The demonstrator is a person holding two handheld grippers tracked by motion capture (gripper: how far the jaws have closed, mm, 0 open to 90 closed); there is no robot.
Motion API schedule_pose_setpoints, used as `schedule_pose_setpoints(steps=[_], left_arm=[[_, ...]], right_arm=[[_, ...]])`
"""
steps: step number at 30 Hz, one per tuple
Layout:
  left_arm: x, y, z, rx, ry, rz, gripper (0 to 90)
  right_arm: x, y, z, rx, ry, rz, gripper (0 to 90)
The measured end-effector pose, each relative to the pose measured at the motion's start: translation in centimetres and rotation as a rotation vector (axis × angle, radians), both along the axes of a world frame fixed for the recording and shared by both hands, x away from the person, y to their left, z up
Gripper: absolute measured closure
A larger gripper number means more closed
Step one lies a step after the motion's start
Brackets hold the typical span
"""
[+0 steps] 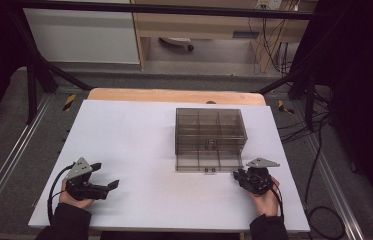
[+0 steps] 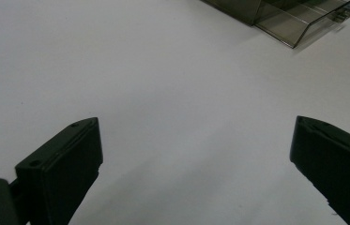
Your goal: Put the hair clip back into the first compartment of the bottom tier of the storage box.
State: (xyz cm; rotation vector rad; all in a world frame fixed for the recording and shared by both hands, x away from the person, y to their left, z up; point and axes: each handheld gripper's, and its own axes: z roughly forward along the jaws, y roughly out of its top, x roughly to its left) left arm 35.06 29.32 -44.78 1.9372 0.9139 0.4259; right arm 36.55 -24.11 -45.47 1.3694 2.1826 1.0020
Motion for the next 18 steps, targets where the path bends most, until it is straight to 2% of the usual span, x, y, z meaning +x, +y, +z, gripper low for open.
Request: schedule_pose_setpoints(steps=[3, 8, 18], left_arm=[[0.0, 0.0, 0.0, -0.001, -0.001, 0.002, 2.5], [0.0, 0.0, 0.0, 0.000, 0.000, -0.001, 2.6], [0.0, 0.0, 0.0, -0.001, -0.002, -0.001, 2.6]], right_arm=[[-0.1, 0.2, 0.0, -0.026, -0.006, -0.002, 76.9], [-0.1, 0.4, 0.1, -0.021, 0.001, 0.007, 78.2], [-0.1, 1.2, 0.4, -0.049, -0.008, 0.038, 84.3]])
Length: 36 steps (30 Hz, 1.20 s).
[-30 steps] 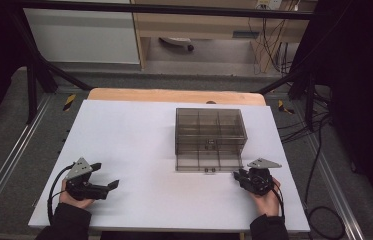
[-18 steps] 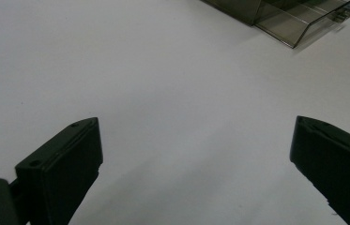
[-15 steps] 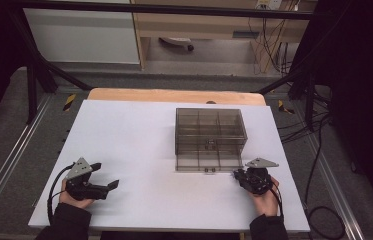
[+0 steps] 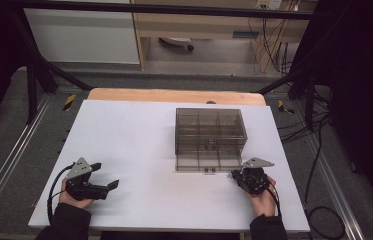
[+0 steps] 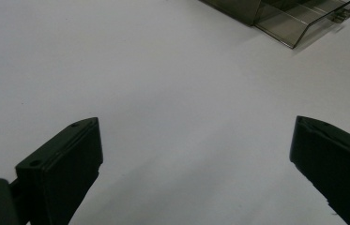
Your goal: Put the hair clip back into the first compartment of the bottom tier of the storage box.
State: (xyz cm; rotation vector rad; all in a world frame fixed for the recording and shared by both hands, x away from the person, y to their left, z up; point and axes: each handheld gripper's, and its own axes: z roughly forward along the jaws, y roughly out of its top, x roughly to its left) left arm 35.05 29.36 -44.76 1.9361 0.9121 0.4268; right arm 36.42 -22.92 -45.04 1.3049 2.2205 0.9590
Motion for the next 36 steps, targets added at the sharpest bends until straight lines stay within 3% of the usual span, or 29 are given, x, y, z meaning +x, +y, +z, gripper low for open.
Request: schedule_pose_setpoints(steps=[17, 36], left_arm=[[0.0, 0.0, 0.0, 0.000, -0.001, -0.001, 2.7], [0.0, 0.0, 0.0, 0.000, -0.002, 0.002, 2.8]], right_arm=[[-0.8, 0.0, 0.8, 0.000, 0.001, 0.050, 88.6], [-1.0, -0.2, 1.5, 0.017, -0.004, 0.048, 89.4]])
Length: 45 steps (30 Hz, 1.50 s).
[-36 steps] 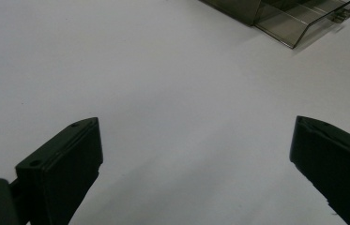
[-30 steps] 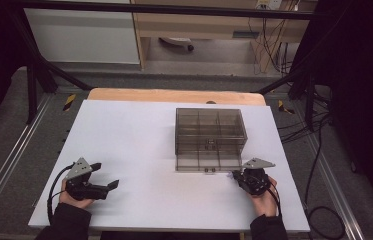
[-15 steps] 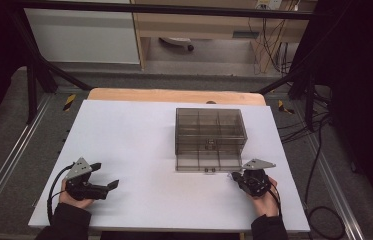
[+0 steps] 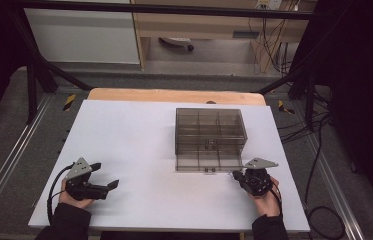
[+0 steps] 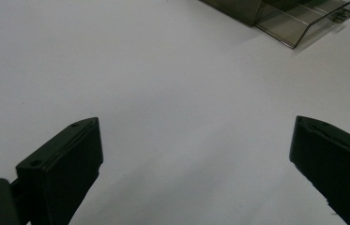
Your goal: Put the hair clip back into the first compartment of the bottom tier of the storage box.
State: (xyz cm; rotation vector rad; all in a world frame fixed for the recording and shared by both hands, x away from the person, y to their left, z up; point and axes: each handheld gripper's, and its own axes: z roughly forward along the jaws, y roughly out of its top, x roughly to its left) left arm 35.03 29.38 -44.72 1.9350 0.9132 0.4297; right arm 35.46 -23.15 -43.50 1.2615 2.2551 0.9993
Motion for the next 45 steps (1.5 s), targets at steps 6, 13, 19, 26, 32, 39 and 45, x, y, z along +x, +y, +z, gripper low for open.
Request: schedule_pose_setpoints(steps=[6, 13, 19, 26, 32, 39, 45], left_arm=[[0.0, 0.0, 0.0, -0.001, -0.001, 0.001, 2.7], [0.0, 0.0, 0.0, -0.001, -0.001, 0.001, 2.7], [0.0, 0.0, 0.0, -0.001, 0.000, 0.002, 2.7], [0.0, 0.0, 0.0, -0.001, 0.000, 0.002, 2.7], [0.0, 0.0, 0.0, 0.000, 0.000, 0.001, 2.7], [0.0, 0.0, 0.0, 0.000, 0.000, 0.004, 2.7], [0.0, 0.0, 0.0, 0.000, -0.001, 0.004, 2.7]], right_arm=[[-0.1, -0.1, 0.2, 0.002, -0.003, 0.002, 89.4], [-0.2, -0.1, 0.5, -0.002, -0.010, 0.005, 89.4], [-0.2, -0.1, 0.7, 0.000, -0.009, 0.012, 89.4], [-0.3, -0.1, 1.0, 0.003, -0.016, 0.010, 89.4], [-0.4, -0.2, 1.3, 0.003, -0.024, 0.018, 89.4], [-0.4, -0.2, 1.6, 0.006, -0.029, 0.017, 89.4], [-0.4, 0.1, 1.8, 0.005, -0.020, 0.028, 89.4]])
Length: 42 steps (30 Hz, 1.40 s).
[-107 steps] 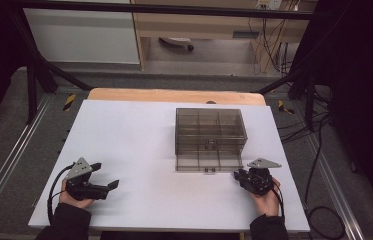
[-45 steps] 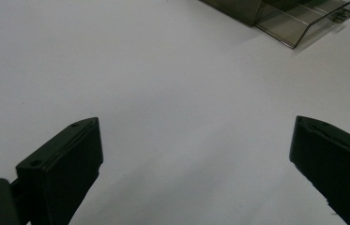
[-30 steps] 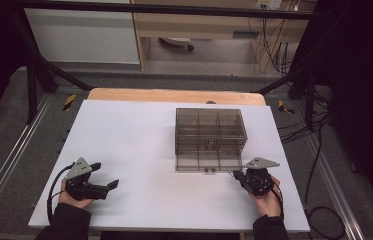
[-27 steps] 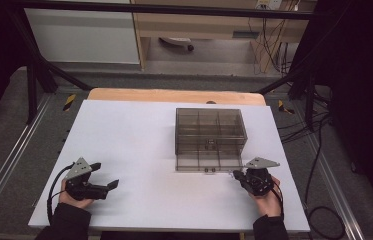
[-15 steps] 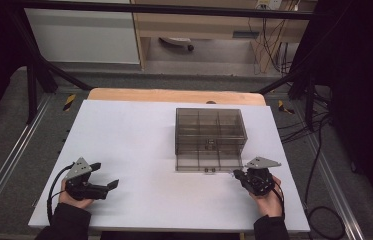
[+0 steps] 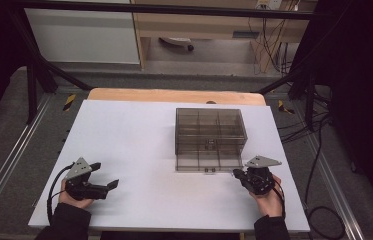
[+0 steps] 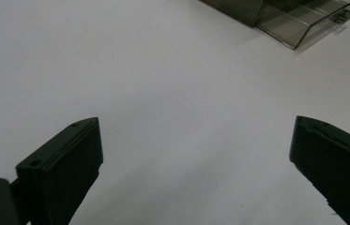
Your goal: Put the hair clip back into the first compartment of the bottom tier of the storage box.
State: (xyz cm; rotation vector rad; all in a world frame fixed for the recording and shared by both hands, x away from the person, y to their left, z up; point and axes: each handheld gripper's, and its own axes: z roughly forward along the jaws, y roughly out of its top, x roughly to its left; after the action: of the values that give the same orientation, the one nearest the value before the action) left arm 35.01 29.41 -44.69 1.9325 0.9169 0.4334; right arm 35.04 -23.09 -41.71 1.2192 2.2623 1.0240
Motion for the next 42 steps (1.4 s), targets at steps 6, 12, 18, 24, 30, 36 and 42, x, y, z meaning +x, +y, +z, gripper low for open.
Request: schedule_pose_setpoints(steps=[6, 12, 18, 24, 30, 36, 42], left_arm=[[0.0, 0.0, 0.0, 0.001, -0.001, 0.000, 2.7], [0.0, 0.1, 0.0, 0.000, -0.002, 0.002, 2.7], [0.0, 0.1, 0.0, 0.001, -0.002, 0.002, 2.7], [0.0, 0.1, 0.0, 0.001, -0.003, 0.002, 2.7], [0.0, 0.1, 0.0, 0.001, -0.003, 0.003, 2.7], [0.0, 0.1, 0.0, -0.001, -0.002, 0.003, 2.7], [0.0, 0.1, 0.0, 0.000, -0.003, 0.003, 2.7]], right_arm=[[0.0, 0.3, 0.3, -0.001, -0.009, 0.013, 89.4], [0.0, 0.7, 0.6, -0.003, -0.017, 0.021, 89.4], [0.1, 0.8, 1.1, 0.001, -0.024, 0.026, 89.4], [0.3, 1.1, 1.6, 0.005, -0.033, 0.030, 89.3], [0.5, 1.5, 2.1, 0.006, -0.040, 0.038, 89.4], [0.8, 1.9, 2.4, 0.005, -0.043, 0.042, 89.4], [1.0, 2.2, 2.6, 0.009, -0.048, 0.047, 89.4]])
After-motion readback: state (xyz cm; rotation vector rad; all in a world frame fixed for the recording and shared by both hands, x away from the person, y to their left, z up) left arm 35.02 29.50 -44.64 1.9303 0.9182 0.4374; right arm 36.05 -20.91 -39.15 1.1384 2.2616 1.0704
